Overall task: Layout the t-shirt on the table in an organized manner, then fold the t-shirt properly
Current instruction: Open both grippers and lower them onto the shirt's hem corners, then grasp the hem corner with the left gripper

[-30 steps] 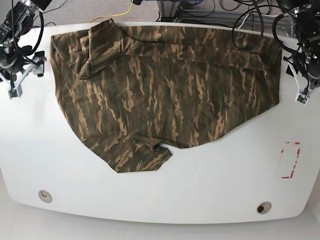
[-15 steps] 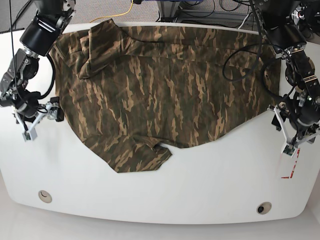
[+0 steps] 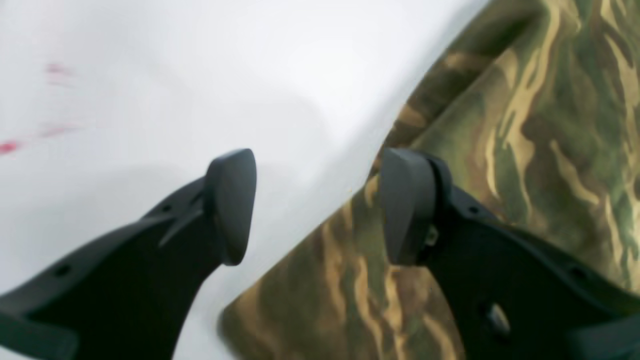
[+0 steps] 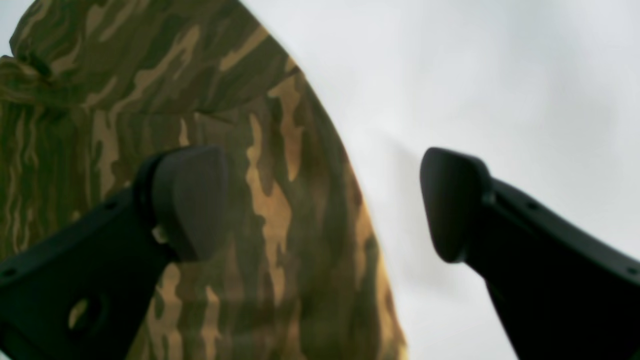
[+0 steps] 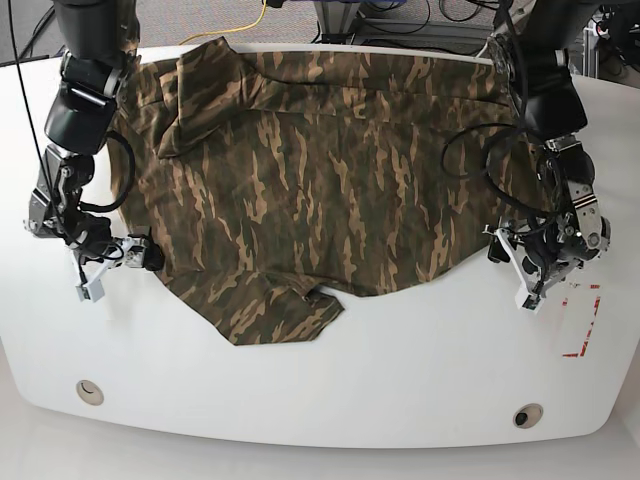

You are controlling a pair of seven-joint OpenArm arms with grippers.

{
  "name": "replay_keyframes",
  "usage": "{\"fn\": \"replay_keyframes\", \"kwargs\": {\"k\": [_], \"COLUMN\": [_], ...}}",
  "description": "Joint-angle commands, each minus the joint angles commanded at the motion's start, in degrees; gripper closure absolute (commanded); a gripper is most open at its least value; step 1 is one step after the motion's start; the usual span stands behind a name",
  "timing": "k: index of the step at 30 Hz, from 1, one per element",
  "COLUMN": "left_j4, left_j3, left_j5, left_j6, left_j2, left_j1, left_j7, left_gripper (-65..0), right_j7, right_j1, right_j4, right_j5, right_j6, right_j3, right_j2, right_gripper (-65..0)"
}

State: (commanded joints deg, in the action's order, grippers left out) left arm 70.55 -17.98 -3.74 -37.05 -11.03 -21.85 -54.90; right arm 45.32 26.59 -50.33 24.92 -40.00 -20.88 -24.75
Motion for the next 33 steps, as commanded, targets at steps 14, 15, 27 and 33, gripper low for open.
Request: {"fn": "replay_keyframes", "kwargs": {"k": [14, 15, 27, 33], "left_j4": [-3.9, -4.0, -1.1, 0.2], "left_j3": [0.0, 0.0, 0.0, 0.0], "left_j5": [-0.4, -0.4, -0.4, -0.4], "left_j6": [-0.4, -0.4, -2.9, -2.9], "left_j2": [0.1, 0.1, 2.5, 3.5], "left_j1": [0.3, 0.3, 0.8, 1.2], "left_j7": [0.7, 0.0, -5.6, -6.5], "left_gripper": [-36.7, -36.7, -36.5, -36.5], "right_j7": [0.1, 0.1, 0.1, 0.1], "right_j1": [-0.4, -0.8, -1.7, -1.8], "right_j4": [0.8, 0.8, 0.7, 0.7], "right_j5": [0.2, 0.3, 0.4, 0.4], "right_j6": [0.00, 0.00, 0.00, 0.00], "right_j3": [0.7, 0.7, 0.5, 0.4], "right_j2": [0.4, 0.4, 0.4, 0.4], "right_gripper": [-58.3, -58.3, -58.3, -58.3]}}
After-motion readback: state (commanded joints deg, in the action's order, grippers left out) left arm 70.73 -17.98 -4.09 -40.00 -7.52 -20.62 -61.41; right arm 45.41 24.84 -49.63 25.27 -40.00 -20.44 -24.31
